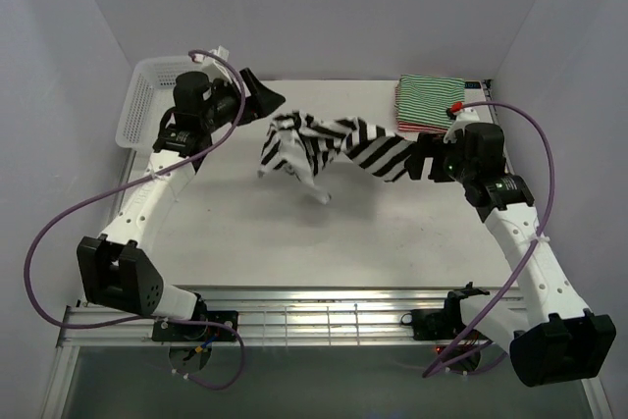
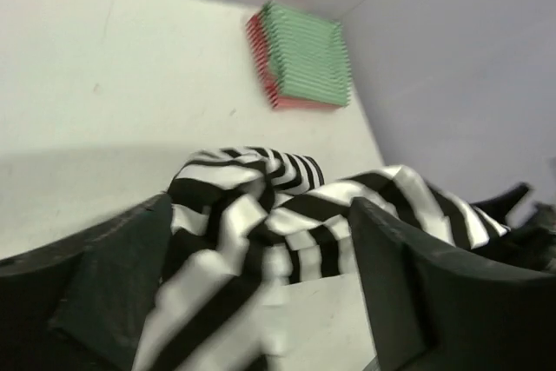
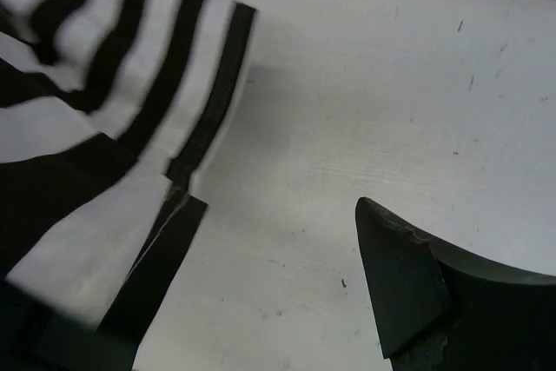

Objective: Fold and stack the tank tops
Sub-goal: Move the tank top to the center of the board, then flatten the tank top out

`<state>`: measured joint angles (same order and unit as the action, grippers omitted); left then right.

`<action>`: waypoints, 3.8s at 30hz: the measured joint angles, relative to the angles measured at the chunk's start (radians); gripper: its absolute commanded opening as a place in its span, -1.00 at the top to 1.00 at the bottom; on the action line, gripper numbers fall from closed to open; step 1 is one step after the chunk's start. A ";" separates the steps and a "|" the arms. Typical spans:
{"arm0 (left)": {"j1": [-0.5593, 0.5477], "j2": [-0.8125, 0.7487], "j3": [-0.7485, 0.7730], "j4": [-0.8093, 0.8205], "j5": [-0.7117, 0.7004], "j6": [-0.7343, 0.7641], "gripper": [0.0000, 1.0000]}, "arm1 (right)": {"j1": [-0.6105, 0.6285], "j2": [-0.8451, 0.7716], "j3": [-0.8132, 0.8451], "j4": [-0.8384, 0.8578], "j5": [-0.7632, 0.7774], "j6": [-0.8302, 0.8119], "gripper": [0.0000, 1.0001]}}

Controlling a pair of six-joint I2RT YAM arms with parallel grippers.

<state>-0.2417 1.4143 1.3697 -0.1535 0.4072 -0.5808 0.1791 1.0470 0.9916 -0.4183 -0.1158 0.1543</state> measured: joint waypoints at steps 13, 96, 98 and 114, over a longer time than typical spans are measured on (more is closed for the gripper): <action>-0.003 -0.068 -0.463 -0.268 -0.141 -0.094 -0.96 | 0.000 -0.130 -0.163 -0.254 0.032 0.049 -0.80; 0.327 0.356 0.561 -0.169 0.510 -0.187 1.00 | -0.303 0.397 0.679 -0.006 -0.535 0.068 0.85; 0.326 0.243 0.363 -0.180 0.519 -0.164 0.99 | -0.304 0.311 0.516 -0.019 -0.522 0.066 0.81; 0.313 0.144 -0.306 -0.523 0.201 0.029 -0.96 | -0.300 0.229 -0.130 -0.145 -0.286 0.009 -0.80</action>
<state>0.0711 1.5585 1.0634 -0.6765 0.6079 -0.5518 -0.1211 1.2758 0.8619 -0.5636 -0.4023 0.1631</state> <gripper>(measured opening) 0.975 0.899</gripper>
